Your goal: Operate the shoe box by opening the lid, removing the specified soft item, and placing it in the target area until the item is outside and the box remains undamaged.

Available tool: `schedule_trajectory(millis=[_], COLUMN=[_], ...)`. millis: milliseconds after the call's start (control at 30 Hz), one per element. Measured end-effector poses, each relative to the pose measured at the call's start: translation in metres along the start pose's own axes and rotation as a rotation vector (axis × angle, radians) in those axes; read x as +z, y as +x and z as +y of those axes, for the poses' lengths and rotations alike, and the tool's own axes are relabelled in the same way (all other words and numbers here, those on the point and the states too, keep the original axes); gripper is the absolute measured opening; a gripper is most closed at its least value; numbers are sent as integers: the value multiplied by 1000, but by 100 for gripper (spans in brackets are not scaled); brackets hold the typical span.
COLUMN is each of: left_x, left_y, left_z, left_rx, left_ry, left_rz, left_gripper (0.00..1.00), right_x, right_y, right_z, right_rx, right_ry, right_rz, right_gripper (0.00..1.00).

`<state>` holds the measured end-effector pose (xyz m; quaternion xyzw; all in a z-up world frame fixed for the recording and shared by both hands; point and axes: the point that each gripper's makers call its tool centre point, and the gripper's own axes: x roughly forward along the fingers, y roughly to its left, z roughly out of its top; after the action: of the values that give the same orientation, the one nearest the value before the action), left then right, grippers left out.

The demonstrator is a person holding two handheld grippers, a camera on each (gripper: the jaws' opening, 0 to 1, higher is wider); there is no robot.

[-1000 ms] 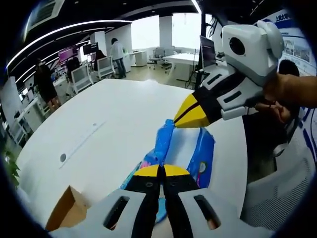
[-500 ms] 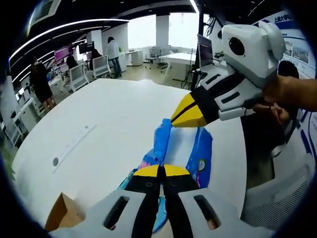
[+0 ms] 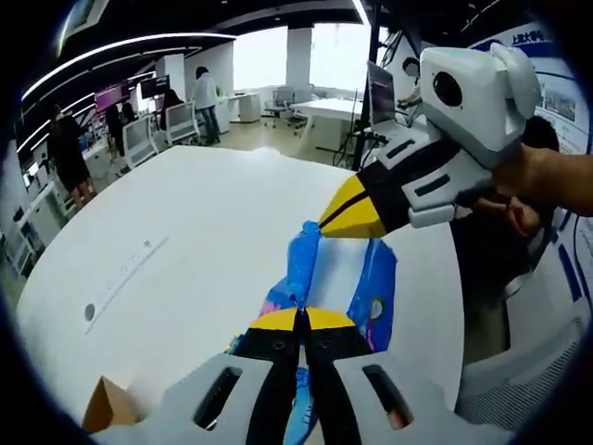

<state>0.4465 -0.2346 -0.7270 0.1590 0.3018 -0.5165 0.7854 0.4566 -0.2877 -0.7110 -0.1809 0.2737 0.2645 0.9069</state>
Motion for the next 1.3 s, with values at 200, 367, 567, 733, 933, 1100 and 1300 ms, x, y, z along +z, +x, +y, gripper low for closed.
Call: schedule_trajectory(millis=[200,367,567,733,933,1100,1300], left_x=[1,4,4,3,-1,-7,-13], left_y=[13,24,38,49,63,73,84], left_z=[1,4,6,7,4,7,10], left_rx=[-18,-29,-46,-50,-62,-68,-77], left_ry=[2,8,-10,-19,-34,-46,-37], left_rz=[6,9,16,18,29,39,48], left_gripper=[0,0,0,0,0,0,0], right_x=[-8,-14,-26,-35,-48,-57,-66], right_y=[4,7,12,17,24,32,39], right_z=[-10,-17,-27,-32,-38,-40,-43], right_rx=[-17,-27,-39,-47,-49,-49,-50], right_ry=[-1,10,29,32,35,39,42], right_rz=[17,26,38,53,76,94,109], right_gripper=[0,0,0,0,0,0,0])
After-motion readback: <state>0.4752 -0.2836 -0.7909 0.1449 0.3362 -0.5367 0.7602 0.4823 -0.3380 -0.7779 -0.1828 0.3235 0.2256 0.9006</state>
